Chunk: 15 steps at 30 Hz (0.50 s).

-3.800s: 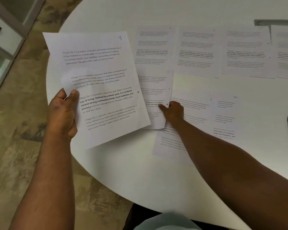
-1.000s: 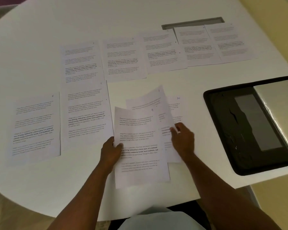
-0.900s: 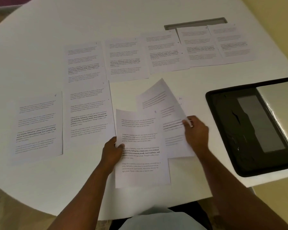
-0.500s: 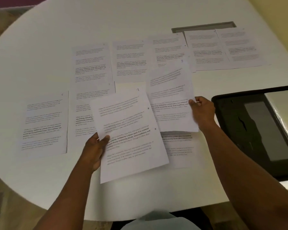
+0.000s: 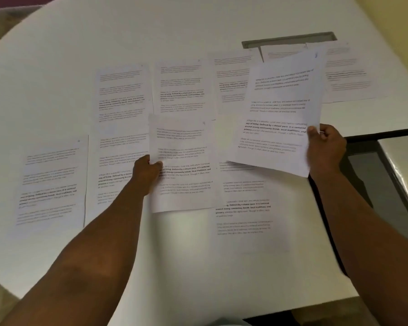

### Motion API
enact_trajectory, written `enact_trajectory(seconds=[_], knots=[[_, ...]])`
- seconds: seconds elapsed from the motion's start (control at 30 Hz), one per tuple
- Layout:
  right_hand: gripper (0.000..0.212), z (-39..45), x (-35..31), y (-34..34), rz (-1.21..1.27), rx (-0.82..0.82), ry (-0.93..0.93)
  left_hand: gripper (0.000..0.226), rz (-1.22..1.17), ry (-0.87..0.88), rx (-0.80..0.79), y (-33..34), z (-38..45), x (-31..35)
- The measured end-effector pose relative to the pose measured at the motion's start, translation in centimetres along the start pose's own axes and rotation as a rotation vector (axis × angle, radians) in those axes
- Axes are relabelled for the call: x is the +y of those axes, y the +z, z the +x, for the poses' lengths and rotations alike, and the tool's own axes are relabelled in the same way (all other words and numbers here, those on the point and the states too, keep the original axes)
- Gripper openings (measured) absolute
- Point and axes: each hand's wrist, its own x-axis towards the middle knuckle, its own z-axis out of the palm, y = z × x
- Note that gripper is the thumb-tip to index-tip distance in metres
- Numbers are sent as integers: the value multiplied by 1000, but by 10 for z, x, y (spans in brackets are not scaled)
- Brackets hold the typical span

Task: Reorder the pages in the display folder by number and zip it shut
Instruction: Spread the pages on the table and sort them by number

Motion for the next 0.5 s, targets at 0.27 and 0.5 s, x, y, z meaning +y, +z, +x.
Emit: enact_trajectory(seconds=[0.27, 0.5], knots=[[18, 26, 10, -1, 80, -120, 72, 42, 207, 60, 142, 18, 13, 10], [7, 11, -11, 30, 267, -286, 202, 40, 9, 92, 30, 50, -12, 24]])
